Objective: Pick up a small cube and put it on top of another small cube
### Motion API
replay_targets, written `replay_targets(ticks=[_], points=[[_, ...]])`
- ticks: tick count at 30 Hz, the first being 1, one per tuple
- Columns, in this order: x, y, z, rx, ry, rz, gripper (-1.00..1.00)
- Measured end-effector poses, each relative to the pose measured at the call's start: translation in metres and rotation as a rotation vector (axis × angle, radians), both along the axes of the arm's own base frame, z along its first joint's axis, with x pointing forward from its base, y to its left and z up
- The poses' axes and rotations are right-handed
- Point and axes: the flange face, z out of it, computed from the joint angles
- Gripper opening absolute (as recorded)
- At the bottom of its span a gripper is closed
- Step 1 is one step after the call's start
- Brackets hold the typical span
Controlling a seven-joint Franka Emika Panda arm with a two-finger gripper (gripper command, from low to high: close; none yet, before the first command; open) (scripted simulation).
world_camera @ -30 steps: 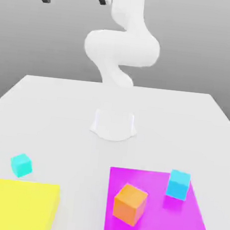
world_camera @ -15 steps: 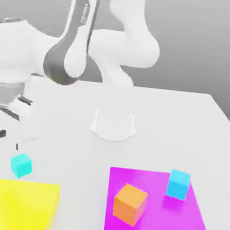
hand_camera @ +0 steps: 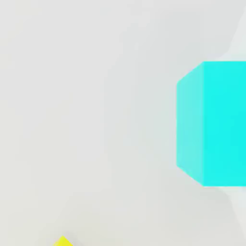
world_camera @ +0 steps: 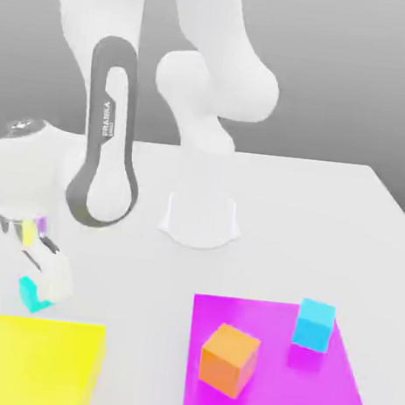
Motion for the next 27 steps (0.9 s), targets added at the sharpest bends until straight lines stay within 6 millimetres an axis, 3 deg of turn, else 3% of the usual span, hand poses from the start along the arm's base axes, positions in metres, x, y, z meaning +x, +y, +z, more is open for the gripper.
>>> replay_targets(ticks=[7,8,12,16,19,23,25,27], points=[[0.001,0.001,0.057,0.001,-0.001,0.002,-1.0],[0.012,0.012,0.064,0.007,-0.004,0.044,-1.0],[0.09,0.117,0.092,0.035,-0.018,0.399,-1.0],[0.129,0.229,0.125,0.048,-0.02,0.725,-1.0],[0.135,0.308,0.151,0.042,-0.016,0.944,-1.0],[0.117,0.408,0.181,0.019,-0.005,1.22,-1.0],[0.109,0.433,0.17,0.007,0.0,1.292,-1.0],[0.107,0.441,0.145,0.003,0.001,1.312,-1.0]])
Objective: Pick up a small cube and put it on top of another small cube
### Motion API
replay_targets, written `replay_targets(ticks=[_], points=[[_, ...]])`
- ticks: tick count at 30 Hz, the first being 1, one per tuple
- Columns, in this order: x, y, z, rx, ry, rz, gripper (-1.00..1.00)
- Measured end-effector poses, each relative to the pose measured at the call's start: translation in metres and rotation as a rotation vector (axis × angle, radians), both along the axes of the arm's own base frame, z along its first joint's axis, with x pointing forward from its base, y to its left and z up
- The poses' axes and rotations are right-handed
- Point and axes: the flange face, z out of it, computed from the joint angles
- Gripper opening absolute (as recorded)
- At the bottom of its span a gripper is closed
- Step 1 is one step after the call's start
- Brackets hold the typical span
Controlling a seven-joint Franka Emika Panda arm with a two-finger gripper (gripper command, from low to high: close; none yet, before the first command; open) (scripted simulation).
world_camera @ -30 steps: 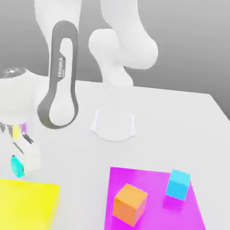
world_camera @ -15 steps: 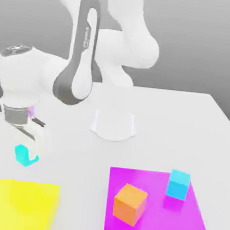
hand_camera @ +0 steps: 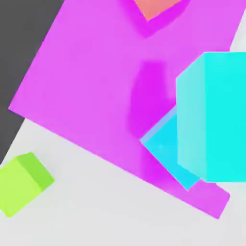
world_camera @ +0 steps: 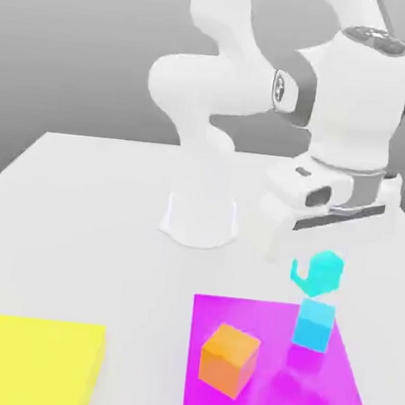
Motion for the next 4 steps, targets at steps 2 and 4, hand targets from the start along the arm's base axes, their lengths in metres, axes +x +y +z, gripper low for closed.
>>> replay_targets(ticks=[2,4], points=[[-0.0011,0.0011,-0.0113,0.0,0.0,0.004,1.0],[-0.001,0.001,-0.0113,0.0,0.0,0.003,1.0]])
